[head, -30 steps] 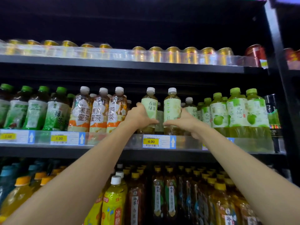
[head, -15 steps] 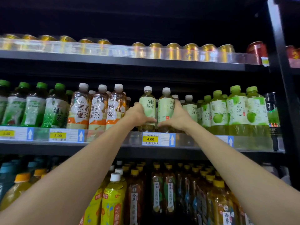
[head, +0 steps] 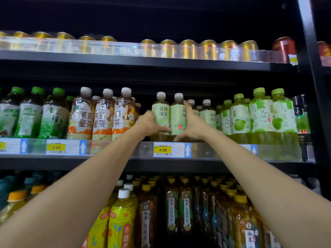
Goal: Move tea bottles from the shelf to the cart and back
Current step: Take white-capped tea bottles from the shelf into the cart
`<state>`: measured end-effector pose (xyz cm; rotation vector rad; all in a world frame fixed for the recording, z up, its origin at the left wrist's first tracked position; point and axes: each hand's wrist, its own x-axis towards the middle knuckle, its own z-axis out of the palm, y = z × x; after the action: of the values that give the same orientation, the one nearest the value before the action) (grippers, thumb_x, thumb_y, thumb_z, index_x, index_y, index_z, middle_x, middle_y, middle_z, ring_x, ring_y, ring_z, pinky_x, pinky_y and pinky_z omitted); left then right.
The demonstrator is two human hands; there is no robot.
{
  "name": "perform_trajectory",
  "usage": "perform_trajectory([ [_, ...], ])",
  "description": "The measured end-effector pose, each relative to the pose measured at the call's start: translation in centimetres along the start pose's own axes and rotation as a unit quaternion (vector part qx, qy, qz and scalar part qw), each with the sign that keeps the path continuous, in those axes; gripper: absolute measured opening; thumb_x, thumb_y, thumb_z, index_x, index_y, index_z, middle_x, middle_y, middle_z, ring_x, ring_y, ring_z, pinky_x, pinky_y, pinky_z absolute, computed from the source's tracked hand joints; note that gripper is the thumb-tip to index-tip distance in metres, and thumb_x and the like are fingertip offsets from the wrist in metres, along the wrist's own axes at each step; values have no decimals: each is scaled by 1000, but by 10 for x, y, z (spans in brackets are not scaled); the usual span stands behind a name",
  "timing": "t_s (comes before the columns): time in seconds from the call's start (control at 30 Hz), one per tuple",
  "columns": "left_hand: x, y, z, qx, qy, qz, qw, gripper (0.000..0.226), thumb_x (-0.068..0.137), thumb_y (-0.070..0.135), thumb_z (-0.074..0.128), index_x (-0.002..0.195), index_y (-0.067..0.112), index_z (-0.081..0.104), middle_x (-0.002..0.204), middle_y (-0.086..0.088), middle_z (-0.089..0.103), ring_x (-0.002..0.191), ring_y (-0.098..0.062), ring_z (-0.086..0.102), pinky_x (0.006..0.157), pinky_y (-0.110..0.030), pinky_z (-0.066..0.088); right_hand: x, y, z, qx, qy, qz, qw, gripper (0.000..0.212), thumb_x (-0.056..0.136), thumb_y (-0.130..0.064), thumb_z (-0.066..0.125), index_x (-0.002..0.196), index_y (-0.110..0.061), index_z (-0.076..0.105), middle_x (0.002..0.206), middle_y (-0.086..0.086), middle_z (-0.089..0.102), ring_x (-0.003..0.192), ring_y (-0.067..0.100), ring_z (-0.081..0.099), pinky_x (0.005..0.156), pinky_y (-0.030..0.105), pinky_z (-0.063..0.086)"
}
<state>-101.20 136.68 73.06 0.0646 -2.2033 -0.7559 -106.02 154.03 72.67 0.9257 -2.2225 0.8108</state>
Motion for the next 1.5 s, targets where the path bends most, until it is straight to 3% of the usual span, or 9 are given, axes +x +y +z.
perform_trajectory([
  [0.07, 2, 1, -1, 18, -6, 0, 1000, 81, 66, 40, 91, 129, 11, 49, 121, -5, 63, 112, -22, 60, 94, -39, 53, 1, 2, -2, 8, -27, 4, 1000, 145, 64, -15, 93, 155, -33, -18, 153, 15, 38, 113, 33, 61, 79, 38, 57],
  [0.2, 6, 1, 1, 75, 1, 2, 997, 78, 73, 38, 86, 131, 7, 45, 125, -9, 59, 116, -25, 57, 95, -38, 51, 6, 5, -2, 1, -26, -7, 1000, 145, 63, -12, 93, 157, -27, -17, 153, 13, 40, 131, 32, 50, 106, 43, 44],
  [0.33, 10, 2, 4, 123, 8, 9, 992, 83, 75, 42, 84, 135, 4, 40, 128, -11, 57, 118, -26, 56, 87, -34, 46, 12, 7, 7, -39, 5, -13, 999, 150, 57, -24, 96, 157, -27, -15, 147, 15, 45, 135, 33, 45, 111, 47, 39],
  [0.57, 18, 4, 5, 187, 13, 11, 982, 98, 73, 51, 82, 140, 0, 32, 130, -13, 55, 120, -29, 55, 91, -37, 45, 23, -1, 7, -171, -11, -23, 985, 152, 56, -36, 96, 156, -19, -17, 161, 22, 11, 141, 42, 35, 111, 52, 38],
  [0.67, 21, 3, 6, 199, 6, 9, 980, 99, 73, 53, 82, 140, 0, 31, 132, -14, 54, 121, -29, 54, 93, -38, 45, 27, 1, 4, -170, -31, -20, 985, 150, 59, -29, 95, 156, -20, -18, 160, 22, 17, 140, 40, 37, 111, 51, 39],
  [0.83, 20, 3, 7, 206, 8, 5, 979, 104, 74, 54, 80, 144, 0, 26, 135, -14, 52, 125, -30, 52, 97, -39, 42, 28, 3, 9, -191, 9, -31, 981, 147, 56, -31, 96, 158, -17, -9, 152, 22, 35, 138, 40, 41, 109, 49, 41],
  [1.2, 32, 3, 9, 189, -15, -29, 981, 106, 72, 47, 85, 147, 4, 23, 137, -14, 51, 125, -31, 52, 96, -39, 46, 38, -2, 18, -259, -12, -23, 966, 146, 61, -38, 93, 157, -14, -13, 157, 17, 30, 141, 36, 38, 109, 48, 42],
  [1.5, 38, 4, 11, 179, -36, -51, 982, 117, 73, 44, 85, 154, 3, 10, 146, -17, 44, 134, -34, 45, 105, -42, 41, 45, -1, 22, -286, -9, -24, 958, 142, 62, -41, 92, 157, -7, -9, 152, 16, 37, 139, 33, 39, 106, 43, 41],
])
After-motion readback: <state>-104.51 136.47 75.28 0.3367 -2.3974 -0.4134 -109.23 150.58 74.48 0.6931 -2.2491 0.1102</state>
